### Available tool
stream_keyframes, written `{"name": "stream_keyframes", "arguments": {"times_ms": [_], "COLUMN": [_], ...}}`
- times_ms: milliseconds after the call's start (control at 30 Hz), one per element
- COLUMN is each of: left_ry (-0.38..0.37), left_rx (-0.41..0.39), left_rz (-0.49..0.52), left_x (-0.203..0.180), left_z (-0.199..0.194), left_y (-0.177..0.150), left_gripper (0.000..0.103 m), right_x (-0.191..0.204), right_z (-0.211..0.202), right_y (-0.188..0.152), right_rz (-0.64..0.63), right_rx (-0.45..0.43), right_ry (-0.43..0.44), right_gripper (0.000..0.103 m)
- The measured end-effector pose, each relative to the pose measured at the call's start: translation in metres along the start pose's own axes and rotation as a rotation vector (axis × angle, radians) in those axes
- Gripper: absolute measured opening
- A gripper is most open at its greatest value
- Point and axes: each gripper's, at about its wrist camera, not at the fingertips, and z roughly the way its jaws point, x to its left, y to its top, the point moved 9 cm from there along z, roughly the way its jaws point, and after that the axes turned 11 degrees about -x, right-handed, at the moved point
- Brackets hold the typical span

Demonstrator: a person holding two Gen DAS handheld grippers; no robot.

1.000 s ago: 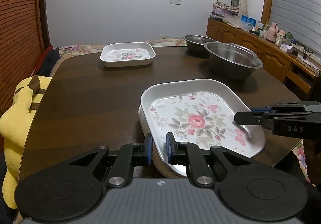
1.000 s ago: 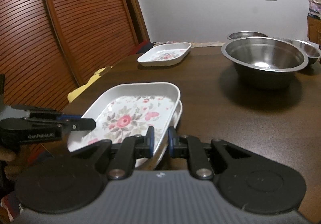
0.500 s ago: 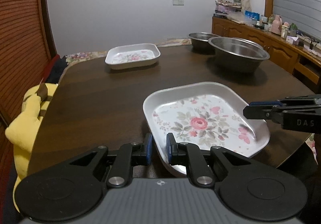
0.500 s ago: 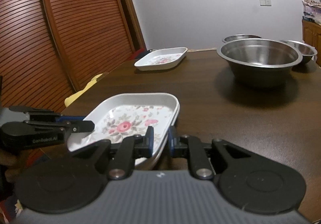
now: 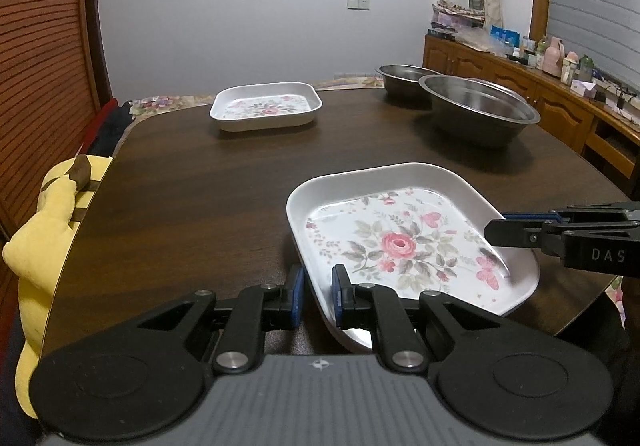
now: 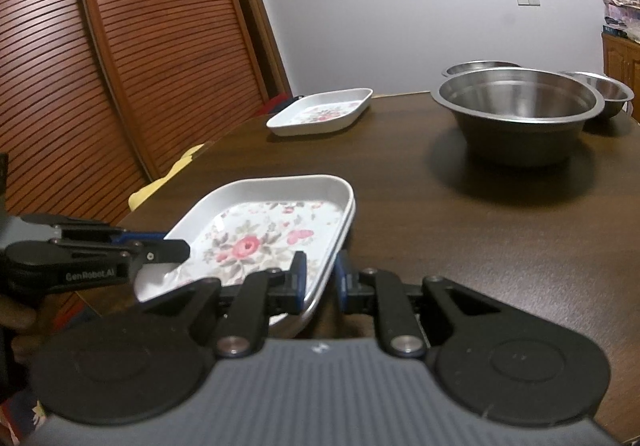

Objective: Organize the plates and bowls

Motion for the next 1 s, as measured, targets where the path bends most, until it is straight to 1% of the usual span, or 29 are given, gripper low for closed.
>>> {"name": "stream_keyframes", "arguments": {"times_ms": [200, 433, 767, 1000], "left_ry": [-0.004, -0.002, 0.000, 0.001], "left_rx": [-0.008, -0.041, -0.064, -0.071], "left_rz": [-0.010, -0.028, -0.015, -0.015], "left_x": [0.002, 0.007, 0.018, 0.033], "left_z": [-0.002, -0.007, 0.000, 0.013], "left_y": [0.004, 0.020, 0.046, 0.065], "left_gripper": [0.014, 0.014, 0.015, 0.017], "right_x": [0.000, -0.001, -0.002, -0.003], "right_z": [-0.002, -0.007, -0.004, 0.013], "right_y": [0.003, 0.013, 0.047, 0.074], "right_rz": [0.006, 0.007, -0.047, -0.090], "right_rx": [-0.006, -0.022, -0.053, -0.052], "right_ry": [0.005, 0.010, 0.025, 0.039], "right_gripper": [0.017, 0.018, 0.018, 0.018]}}
